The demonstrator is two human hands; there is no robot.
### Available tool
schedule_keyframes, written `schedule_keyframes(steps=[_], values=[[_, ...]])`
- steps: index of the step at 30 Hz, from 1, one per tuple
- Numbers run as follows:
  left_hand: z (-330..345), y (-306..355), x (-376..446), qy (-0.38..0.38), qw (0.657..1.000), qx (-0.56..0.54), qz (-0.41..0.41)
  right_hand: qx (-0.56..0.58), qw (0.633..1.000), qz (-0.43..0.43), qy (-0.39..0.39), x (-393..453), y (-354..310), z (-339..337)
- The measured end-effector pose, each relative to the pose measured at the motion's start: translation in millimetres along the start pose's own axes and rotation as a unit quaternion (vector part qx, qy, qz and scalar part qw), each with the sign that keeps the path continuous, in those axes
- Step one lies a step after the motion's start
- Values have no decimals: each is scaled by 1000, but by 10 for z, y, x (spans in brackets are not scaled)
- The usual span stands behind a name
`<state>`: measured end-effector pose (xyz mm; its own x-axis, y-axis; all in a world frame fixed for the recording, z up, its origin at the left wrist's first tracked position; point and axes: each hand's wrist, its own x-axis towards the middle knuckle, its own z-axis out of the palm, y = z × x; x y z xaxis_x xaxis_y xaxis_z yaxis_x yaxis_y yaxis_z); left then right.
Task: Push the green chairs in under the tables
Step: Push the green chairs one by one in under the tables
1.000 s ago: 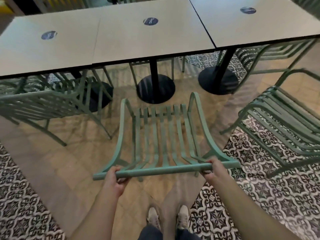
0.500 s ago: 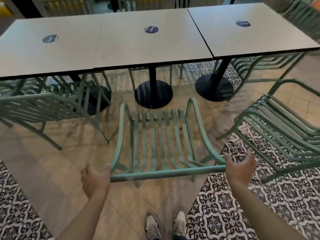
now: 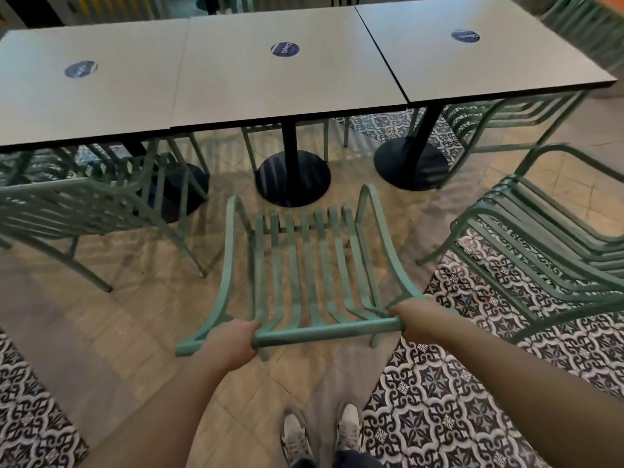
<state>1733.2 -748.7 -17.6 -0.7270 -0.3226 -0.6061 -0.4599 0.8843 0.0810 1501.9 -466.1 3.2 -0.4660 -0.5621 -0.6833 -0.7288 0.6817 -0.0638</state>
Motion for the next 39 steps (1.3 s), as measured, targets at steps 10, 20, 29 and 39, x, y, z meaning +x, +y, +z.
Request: schedule_keyframes(steps=[10, 20, 29, 39], values=[[12, 11, 32, 9, 1000, 20, -19, -48, 998, -38, -28, 150, 48, -54], [-273, -44, 349, 13, 998, 37, -43, -27, 999, -10, 15, 563, 107, -328], [-686, -460, 793, 14, 998, 41, -50, -10, 999, 8, 37, 1104, -61, -763], [-1188, -723, 1293, 20, 998, 42, -45, -24, 999, 34, 21, 1582, -158, -1259]])
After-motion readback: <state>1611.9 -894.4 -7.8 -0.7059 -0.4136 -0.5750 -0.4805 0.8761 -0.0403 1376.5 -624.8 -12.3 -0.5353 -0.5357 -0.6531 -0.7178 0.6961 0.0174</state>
